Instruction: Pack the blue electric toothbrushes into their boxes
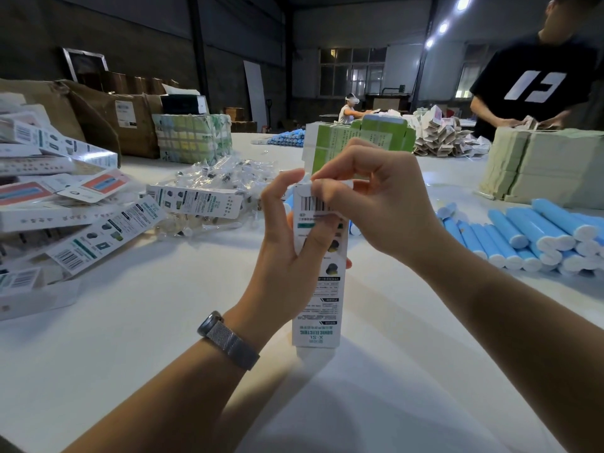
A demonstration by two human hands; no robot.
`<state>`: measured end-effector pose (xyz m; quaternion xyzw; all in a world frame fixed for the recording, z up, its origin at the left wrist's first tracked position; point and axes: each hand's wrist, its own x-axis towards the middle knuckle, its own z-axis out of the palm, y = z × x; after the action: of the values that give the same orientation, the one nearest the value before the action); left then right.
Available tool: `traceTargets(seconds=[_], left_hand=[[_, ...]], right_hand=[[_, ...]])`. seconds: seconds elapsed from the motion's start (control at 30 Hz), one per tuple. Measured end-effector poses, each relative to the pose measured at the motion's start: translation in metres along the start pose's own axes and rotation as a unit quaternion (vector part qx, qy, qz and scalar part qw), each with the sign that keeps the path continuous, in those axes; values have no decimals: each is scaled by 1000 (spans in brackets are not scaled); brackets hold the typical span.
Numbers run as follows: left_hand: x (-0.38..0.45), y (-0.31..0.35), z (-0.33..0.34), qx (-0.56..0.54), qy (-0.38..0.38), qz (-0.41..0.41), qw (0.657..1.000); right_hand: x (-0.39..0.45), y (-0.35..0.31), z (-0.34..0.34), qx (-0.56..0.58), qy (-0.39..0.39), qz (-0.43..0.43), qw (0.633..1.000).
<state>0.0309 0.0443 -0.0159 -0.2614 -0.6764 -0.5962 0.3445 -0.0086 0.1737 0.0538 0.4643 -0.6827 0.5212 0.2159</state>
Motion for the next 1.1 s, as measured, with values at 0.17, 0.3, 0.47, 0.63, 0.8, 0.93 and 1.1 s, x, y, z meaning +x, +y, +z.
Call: traceTargets(seconds=[0.17,0.3,0.47,0.63,0.8,0.93,1.1], left_hand=[[-2,3,1,-2,-20,0,1000],[-3,4,1,2,-22,-1,1000],[-3,5,0,17,-16,18,1000],[-2,7,1,0,-23,34,999],[-2,6,-1,-4,-24,30,999],[-2,6,-1,-16,-27,24,999],[-2,2,-1,-33,-9,14,999]], right_hand=[[5,0,-2,3,27,-18,999],[7,2,-6,30,-6,-20,999],[7,9,-12,113,-52,12,992],[6,13,-15,163,-72,36,983],[7,12,-15,87,-64,6,994],[8,10,-16,73,-72,1,995],[3,14,-12,134,-83,15,987]])
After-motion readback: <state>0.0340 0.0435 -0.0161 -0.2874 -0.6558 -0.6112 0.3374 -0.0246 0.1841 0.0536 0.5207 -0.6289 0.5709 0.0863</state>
